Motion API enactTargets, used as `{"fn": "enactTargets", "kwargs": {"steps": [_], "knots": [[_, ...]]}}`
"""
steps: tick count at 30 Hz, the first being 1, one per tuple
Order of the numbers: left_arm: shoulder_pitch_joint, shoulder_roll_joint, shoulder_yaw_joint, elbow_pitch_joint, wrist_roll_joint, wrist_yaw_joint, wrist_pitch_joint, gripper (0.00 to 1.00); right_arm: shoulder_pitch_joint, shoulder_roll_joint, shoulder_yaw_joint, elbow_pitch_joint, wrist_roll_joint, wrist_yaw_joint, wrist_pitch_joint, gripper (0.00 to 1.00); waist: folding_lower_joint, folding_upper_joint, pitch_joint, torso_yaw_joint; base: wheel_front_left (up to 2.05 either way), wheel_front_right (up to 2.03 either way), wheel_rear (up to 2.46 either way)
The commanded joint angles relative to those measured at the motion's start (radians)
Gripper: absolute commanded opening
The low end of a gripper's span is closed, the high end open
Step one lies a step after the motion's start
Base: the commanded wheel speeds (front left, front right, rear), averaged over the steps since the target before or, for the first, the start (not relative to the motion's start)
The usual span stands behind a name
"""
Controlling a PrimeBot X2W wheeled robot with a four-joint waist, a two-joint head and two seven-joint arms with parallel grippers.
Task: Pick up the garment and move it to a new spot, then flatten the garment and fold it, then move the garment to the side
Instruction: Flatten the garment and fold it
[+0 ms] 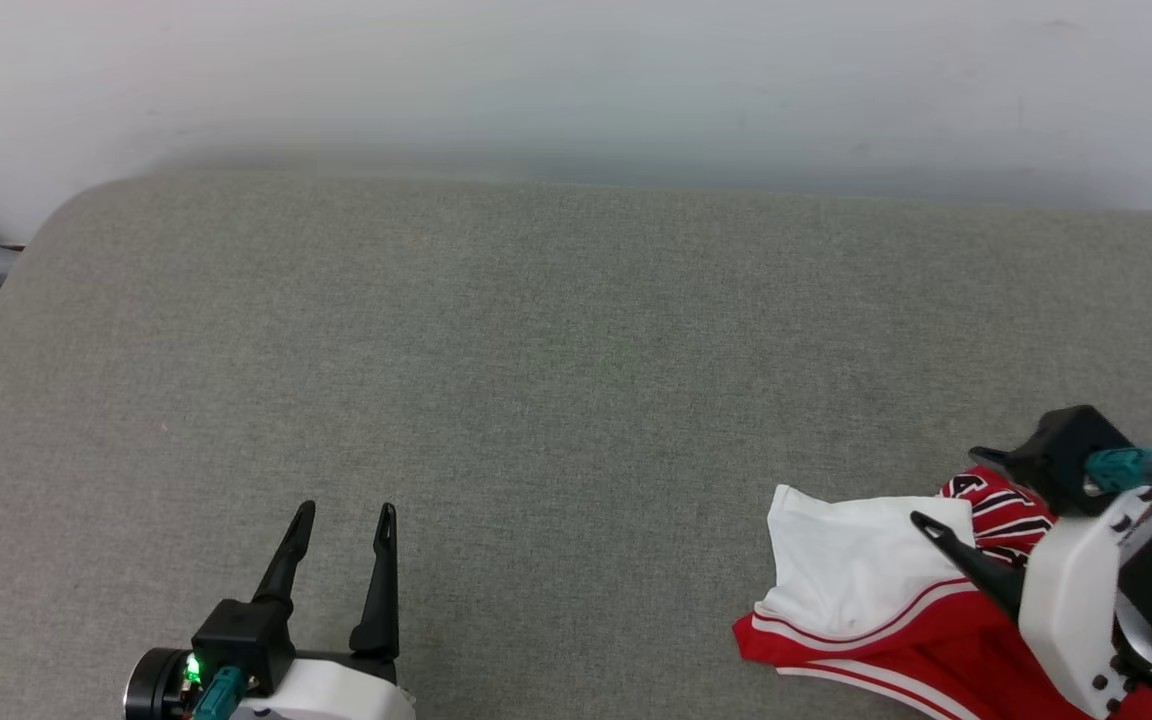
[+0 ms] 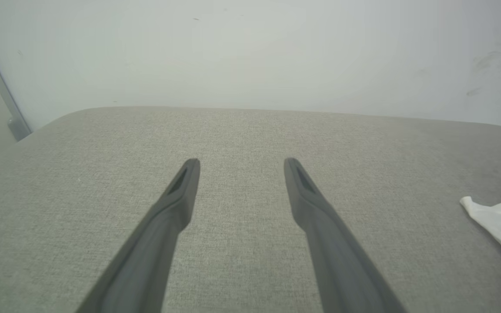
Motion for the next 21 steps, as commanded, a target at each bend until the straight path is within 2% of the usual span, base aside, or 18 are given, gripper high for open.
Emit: {"fn": "enactTargets", "kwargs": {"steps": [1,5,12,21], "knots": [[-0.02,0.0,-0.004,-0.005,-0.006,0.001,-0.003,1.0,-0.046,-0.008,0.044,0.011,0.017,-0.001,0.023,1.0,0.0,0.0,0.019,0.013,0.0,0.0,0.0],[-0.043,0.0,-0.014,-0.004,-0.012,-0.001,-0.003,1.0,-0.163,-0.009,0.179,0.068,0.045,-0.001,0.075,1.0,0.0,0.0,0.053,0.036,0.0,0.0,0.0],[-0.091,0.0,-0.03,-0.013,-0.022,-0.003,-0.003,1.0,-0.374,0.007,0.403,0.252,0.134,-0.001,0.166,1.0,0.0,0.0,0.121,0.082,0.0,0.0,0.0],[-0.146,-0.001,-0.055,-0.015,-0.043,0.0,-0.002,1.0,-0.529,0.035,0.665,0.482,0.183,-0.001,0.174,1.0,0.0,0.0,0.2,0.135,0.0,0.0,0.0]]}}
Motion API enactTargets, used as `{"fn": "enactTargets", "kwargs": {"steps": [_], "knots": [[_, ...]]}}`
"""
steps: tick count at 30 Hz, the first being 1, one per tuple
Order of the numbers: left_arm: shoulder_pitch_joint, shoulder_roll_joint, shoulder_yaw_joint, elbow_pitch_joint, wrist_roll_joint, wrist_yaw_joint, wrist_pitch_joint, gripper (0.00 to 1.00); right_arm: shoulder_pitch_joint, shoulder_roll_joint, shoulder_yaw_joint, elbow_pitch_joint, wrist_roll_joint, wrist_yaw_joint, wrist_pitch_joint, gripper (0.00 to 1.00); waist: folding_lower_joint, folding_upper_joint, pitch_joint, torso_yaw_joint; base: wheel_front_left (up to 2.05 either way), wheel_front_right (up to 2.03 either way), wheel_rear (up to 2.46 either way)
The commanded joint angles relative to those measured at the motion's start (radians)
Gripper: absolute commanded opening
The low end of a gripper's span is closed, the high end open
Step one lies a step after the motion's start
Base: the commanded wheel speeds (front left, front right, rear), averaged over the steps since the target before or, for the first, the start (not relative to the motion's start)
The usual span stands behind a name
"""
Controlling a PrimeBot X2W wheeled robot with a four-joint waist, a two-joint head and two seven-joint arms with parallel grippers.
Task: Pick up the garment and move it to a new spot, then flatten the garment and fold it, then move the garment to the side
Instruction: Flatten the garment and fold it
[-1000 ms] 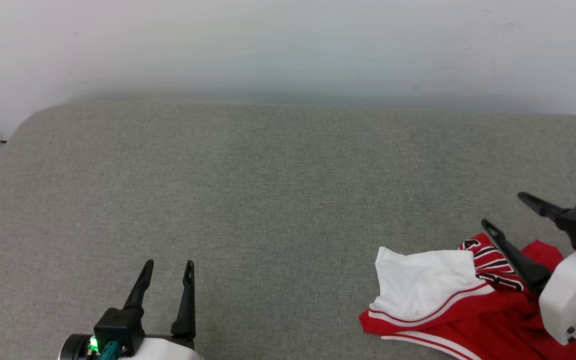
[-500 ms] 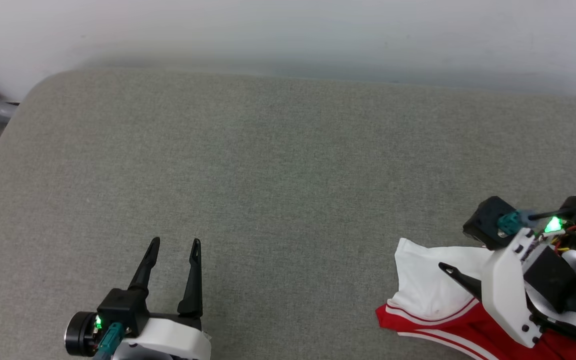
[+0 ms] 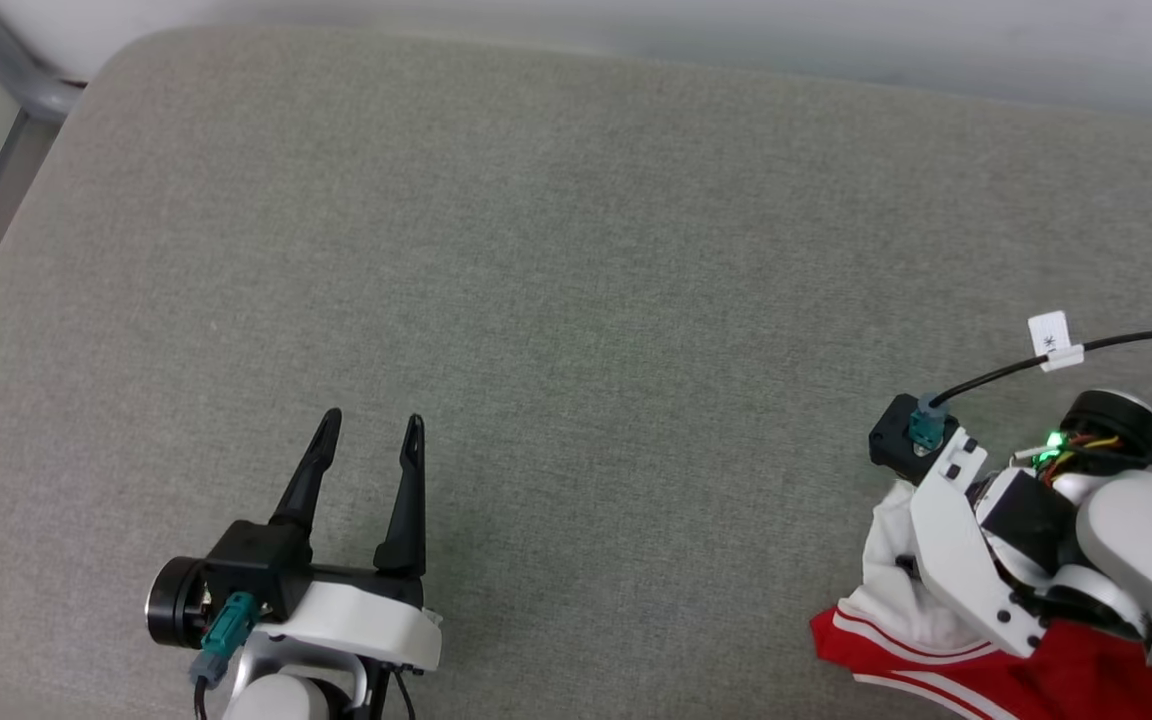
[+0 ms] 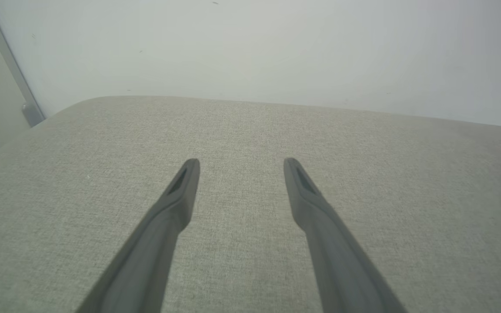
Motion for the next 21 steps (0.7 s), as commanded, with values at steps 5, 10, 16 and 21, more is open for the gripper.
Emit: {"fn": "enactTargets", "kwargs": {"steps": [5,10,16,21], "knots": [[-0.029,0.0,-0.007,-0.001,-0.014,0.008,-0.003,1.0,-0.022,0.034,0.175,0.133,0.041,-0.001,-0.015,1.0,-0.0001,0.0,0.04,0.033,0.0,0.0,0.0],[-0.025,-0.001,-0.006,-0.002,-0.016,0.014,-0.003,1.0,-0.029,0.048,0.242,0.181,0.077,-0.001,-0.045,0.0,-0.0001,0.0,0.042,0.034,0.0,0.0,0.0],[-0.006,-0.001,0.012,0.009,-0.004,0.013,-0.003,1.0,-0.097,0.058,0.211,0.18,0.091,-0.001,-0.239,0.0,-0.0001,0.0,0.002,0.012,0.0,0.0,0.0],[0.022,-0.001,0.022,0.011,0.009,0.011,-0.003,1.0,-0.133,0.026,0.15,0.147,0.063,-0.002,-0.414,0.0,-0.0001,0.0,-0.053,-0.011,0.0,0.0,0.0]]}}
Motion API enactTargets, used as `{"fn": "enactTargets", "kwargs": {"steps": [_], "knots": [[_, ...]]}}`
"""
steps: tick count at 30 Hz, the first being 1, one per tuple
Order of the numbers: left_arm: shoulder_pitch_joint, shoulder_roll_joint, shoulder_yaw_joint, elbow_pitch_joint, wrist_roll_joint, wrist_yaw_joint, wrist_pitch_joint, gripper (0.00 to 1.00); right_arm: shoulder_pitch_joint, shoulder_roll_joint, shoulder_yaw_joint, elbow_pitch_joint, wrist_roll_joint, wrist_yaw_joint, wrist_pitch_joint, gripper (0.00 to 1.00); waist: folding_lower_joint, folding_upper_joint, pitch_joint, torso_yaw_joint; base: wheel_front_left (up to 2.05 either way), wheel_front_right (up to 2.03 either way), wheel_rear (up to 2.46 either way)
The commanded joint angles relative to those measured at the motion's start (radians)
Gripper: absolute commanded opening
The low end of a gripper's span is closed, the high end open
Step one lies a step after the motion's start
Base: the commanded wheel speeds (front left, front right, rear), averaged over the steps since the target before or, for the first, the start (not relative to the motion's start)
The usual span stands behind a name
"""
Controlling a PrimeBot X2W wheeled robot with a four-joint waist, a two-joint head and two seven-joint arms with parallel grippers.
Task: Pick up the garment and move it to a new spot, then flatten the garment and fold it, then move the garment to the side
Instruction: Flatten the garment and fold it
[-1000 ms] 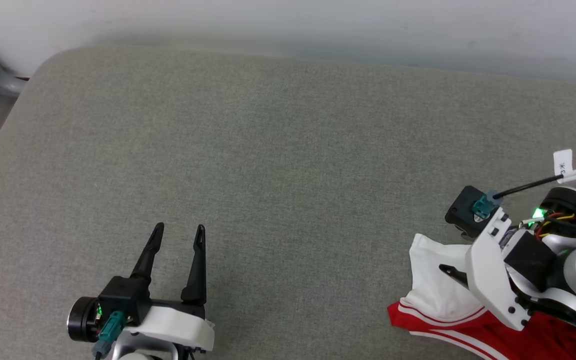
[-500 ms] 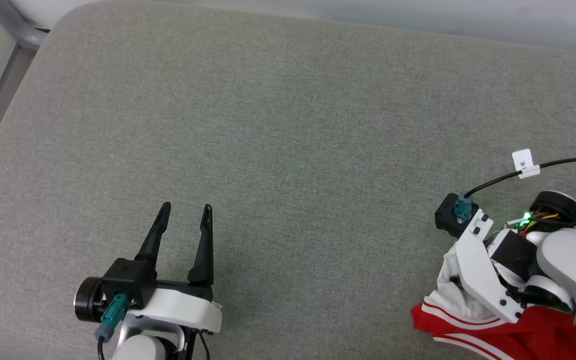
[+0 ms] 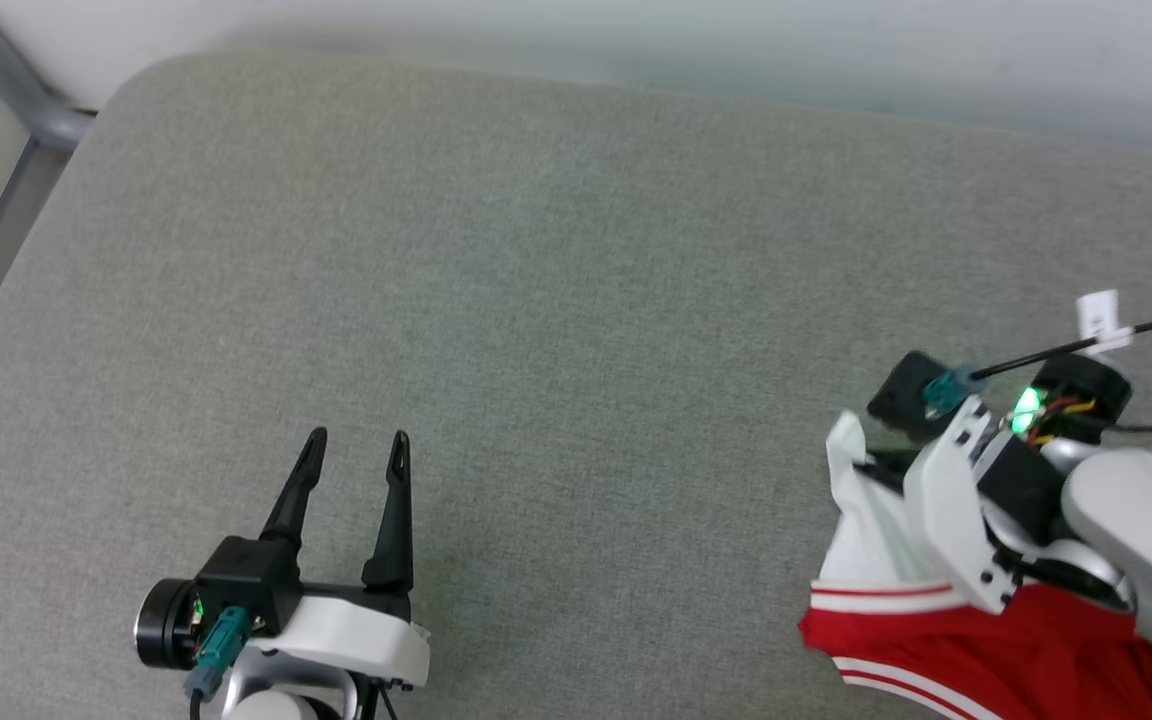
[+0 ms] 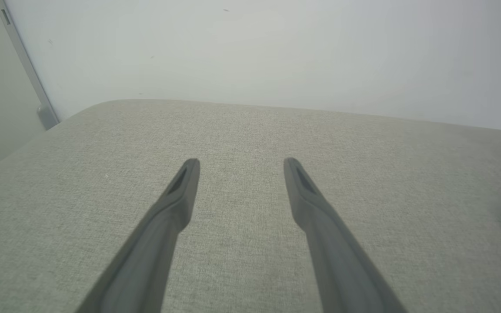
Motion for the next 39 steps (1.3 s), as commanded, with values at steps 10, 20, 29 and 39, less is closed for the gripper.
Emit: {"fn": "enactTargets", "kwargs": {"steps": [10,20,29,39], "knots": [[0.058,-0.001,0.01,-0.007,0.019,-0.004,-0.003,1.0,-0.011,-0.048,-0.177,-0.122,-0.071,-0.002,-0.184,0.0,-0.0001,0.0,-0.089,-0.039,0.0,0.0,0.0],[0.046,-0.001,-0.002,-0.016,0.015,-0.01,-0.003,1.0,-0.071,0.043,-0.209,-0.17,-0.13,-0.002,-0.147,0.0,-0.0001,0.0,-0.07,0.015,0.0,0.0,0.0],[-0.012,-0.001,-0.023,-0.019,-0.009,-0.006,-0.003,1.0,-0.248,0.264,0.027,-0.002,-0.109,-0.002,-0.135,0.0,-0.0001,0.0,0.021,0.087,0.0,0.0,0.0],[-0.071,-0.001,-0.057,-0.015,-0.047,0.009,-0.003,1.0,-0.14,0.449,0.075,0.06,-0.249,-0.002,0.071,0.0,-0.0001,0.0,0.11,0.153,0.0,0.0,0.0]]}}
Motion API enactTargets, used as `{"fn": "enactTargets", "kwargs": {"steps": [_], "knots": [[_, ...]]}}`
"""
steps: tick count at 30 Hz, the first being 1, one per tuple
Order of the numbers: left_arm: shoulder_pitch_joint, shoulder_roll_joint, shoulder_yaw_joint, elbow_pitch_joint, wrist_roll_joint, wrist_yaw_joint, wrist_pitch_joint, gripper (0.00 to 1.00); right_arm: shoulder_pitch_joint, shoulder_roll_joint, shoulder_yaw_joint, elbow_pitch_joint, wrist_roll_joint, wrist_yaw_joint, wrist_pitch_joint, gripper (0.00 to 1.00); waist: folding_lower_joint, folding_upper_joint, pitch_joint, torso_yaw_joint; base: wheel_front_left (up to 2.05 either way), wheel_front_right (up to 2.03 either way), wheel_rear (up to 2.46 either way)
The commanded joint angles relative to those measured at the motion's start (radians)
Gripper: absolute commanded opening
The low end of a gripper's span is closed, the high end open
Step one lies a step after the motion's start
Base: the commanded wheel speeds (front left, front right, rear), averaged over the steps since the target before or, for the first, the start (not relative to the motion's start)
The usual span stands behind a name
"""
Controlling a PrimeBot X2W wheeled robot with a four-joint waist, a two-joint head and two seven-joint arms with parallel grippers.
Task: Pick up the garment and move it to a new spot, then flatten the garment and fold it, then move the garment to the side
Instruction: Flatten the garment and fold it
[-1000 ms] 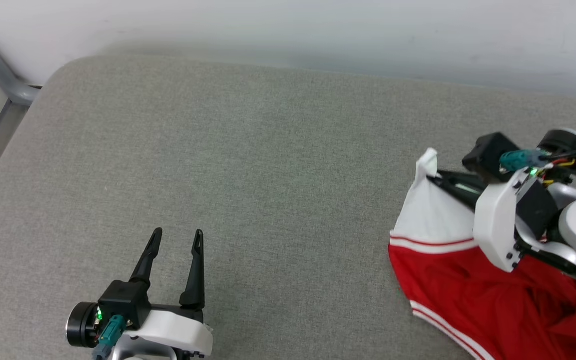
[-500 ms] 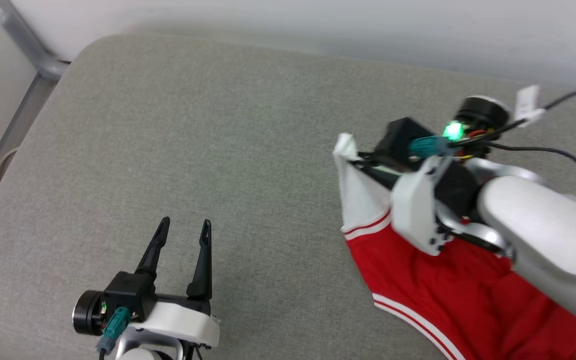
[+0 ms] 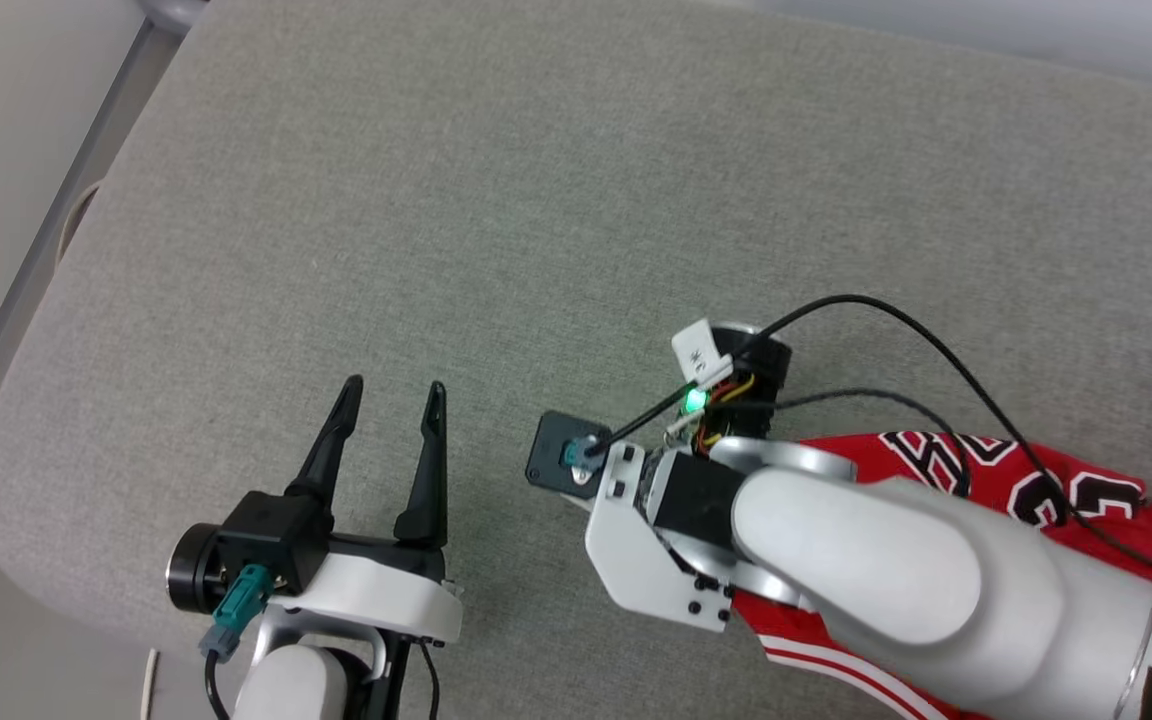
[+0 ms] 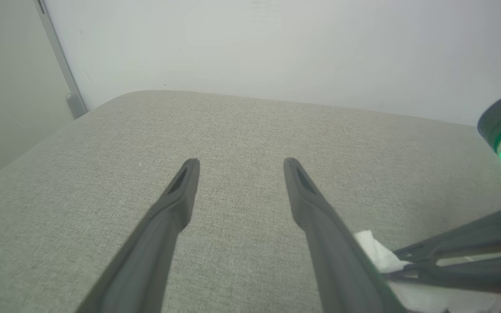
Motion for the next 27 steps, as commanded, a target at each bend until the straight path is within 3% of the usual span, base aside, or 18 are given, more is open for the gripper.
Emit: {"fn": "enactTargets", "kwargs": {"steps": [1,9,13,14,15,20,27], "knots": [[-0.015,-0.001,-0.005,0.001,-0.002,0.005,-0.003,1.0,0.019,0.006,-0.001,0.001,-0.008,-0.001,0.008,0.0,-0.0001,0.0,0.018,0.017,0.0,0.0,0.0],[-0.033,-0.001,-0.02,0.006,-0.019,0.015,-0.003,1.0,0.112,-0.003,0.007,0.076,-0.047,-0.001,0.171,0.0,-0.0001,0.0,0.046,0.028,0.0,0.0,0.0],[-0.033,-0.001,-0.008,0.011,-0.012,0.015,-0.003,1.0,0.084,-0.003,0.007,0.116,-0.041,-0.002,0.135,0.0,-0.0001,0.0,0.044,0.012,0.0,0.0,0.0],[-0.03,-0.001,-0.002,0.012,-0.008,0.015,-0.003,1.0,0.069,0.003,0.005,0.116,-0.039,-0.002,0.106,0.4,-0.0001,0.0,0.039,0.003,0.0,0.0,0.0],[-0.026,-0.001,0.004,0.013,-0.004,0.014,-0.003,1.0,0.056,0.011,0.003,0.111,-0.026,-0.002,0.073,1.0,-0.0001,0.0,0.032,-0.006,0.0,0.0,0.0],[0.0,-0.001,0.035,0.016,0.027,0.003,-0.003,1.0,0.009,0.012,0.0,0.06,0.038,-0.001,-0.111,1.0,-0.0001,0.0,-0.022,-0.052,0.0,0.0,0.0],[0.053,-0.001,0.079,0.009,0.07,-0.016,-0.003,1.0,-0.007,-0.084,-0.026,0.04,0.142,-0.001,-0.412,1.0,-0.0001,0.0,-0.114,-0.123,0.0,0.0,0.0]]}}
